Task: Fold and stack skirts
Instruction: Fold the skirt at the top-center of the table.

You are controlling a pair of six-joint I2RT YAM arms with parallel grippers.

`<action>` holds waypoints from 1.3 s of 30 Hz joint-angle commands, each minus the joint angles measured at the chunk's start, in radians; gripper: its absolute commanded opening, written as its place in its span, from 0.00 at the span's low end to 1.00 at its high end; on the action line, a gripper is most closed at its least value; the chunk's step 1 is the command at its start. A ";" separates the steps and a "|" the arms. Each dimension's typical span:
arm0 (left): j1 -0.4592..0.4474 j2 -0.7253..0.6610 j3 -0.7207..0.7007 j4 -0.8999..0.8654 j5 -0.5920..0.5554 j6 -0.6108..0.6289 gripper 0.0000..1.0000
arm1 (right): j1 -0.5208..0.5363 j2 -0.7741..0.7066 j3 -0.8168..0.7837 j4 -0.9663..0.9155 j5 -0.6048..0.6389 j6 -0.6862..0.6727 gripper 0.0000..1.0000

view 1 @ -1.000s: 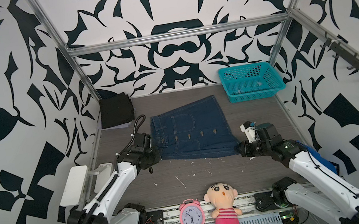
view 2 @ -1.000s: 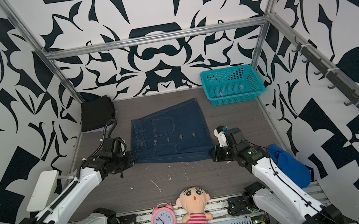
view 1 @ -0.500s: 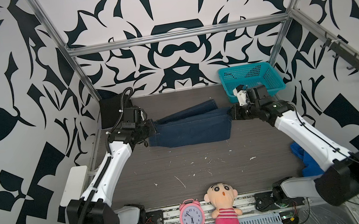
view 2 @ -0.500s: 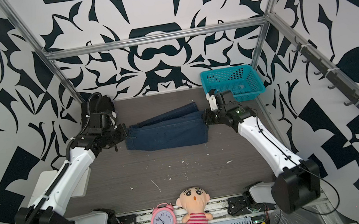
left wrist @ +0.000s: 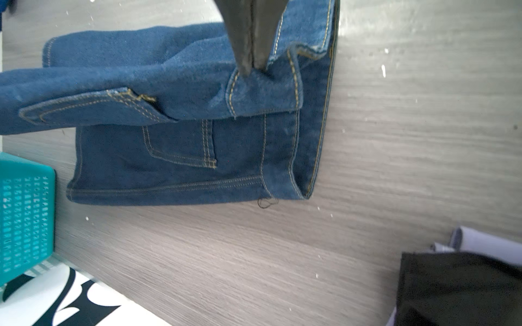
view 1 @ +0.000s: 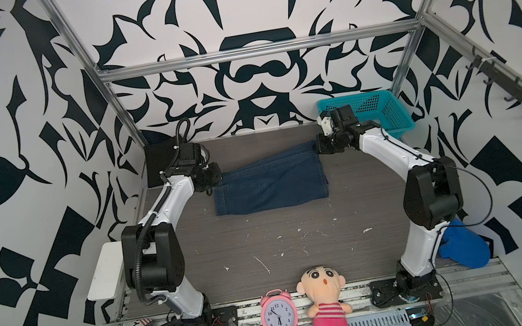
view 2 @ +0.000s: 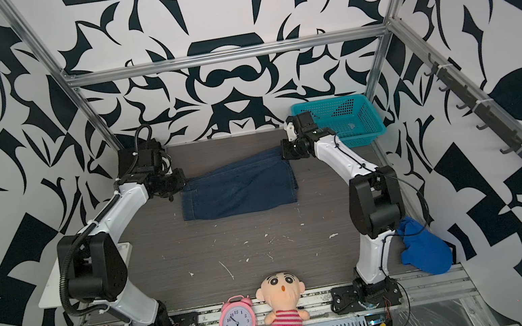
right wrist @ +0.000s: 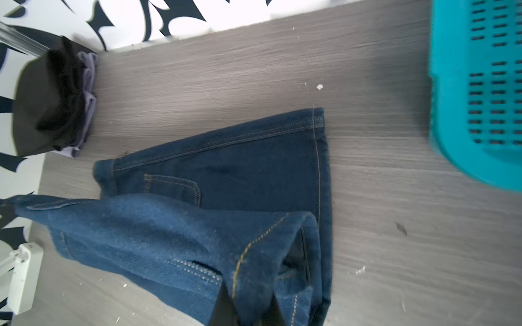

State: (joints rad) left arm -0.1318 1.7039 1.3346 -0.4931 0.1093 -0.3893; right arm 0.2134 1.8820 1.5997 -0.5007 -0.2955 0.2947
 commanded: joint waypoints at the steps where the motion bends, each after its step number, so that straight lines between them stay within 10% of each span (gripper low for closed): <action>1: 0.035 0.059 0.062 -0.010 -0.050 0.041 0.00 | -0.031 0.028 0.114 -0.003 0.047 -0.023 0.00; 10: 0.038 0.191 0.184 -0.018 -0.047 0.062 0.00 | -0.039 0.190 0.299 -0.049 0.042 -0.030 0.04; 14: 0.040 0.252 0.256 -0.026 -0.070 0.090 0.30 | -0.052 0.267 0.396 -0.071 0.046 -0.023 0.14; 15: 0.041 0.267 0.280 -0.031 -0.080 0.098 0.46 | -0.055 0.287 0.433 -0.080 0.044 -0.018 0.26; 17: 0.041 0.299 0.349 -0.059 -0.106 0.111 0.48 | -0.066 0.344 0.541 -0.113 0.026 -0.016 0.40; 19: 0.040 0.315 0.412 -0.096 -0.152 0.111 0.57 | -0.069 0.397 0.672 -0.175 0.027 -0.020 0.82; 23: 0.001 0.253 0.436 -0.126 -0.227 0.080 0.56 | -0.064 0.394 0.784 -0.264 -0.054 -0.027 0.90; 27: -0.084 0.131 0.283 -0.053 -0.243 0.077 0.52 | -0.013 0.167 0.434 -0.114 -0.135 -0.008 0.67; 30: -0.096 0.053 0.067 0.100 -0.172 -0.010 0.41 | 0.055 -0.029 0.029 0.110 -0.133 0.051 0.05; 39: -0.036 0.047 -0.226 0.246 -0.107 -0.139 0.31 | 0.082 -0.123 -0.495 0.437 -0.148 0.121 0.00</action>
State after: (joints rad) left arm -0.2047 1.7309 1.1328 -0.3164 -0.0322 -0.4564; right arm 0.3218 1.7481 1.1481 -0.1986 -0.4557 0.4019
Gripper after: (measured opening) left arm 0.311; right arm 0.052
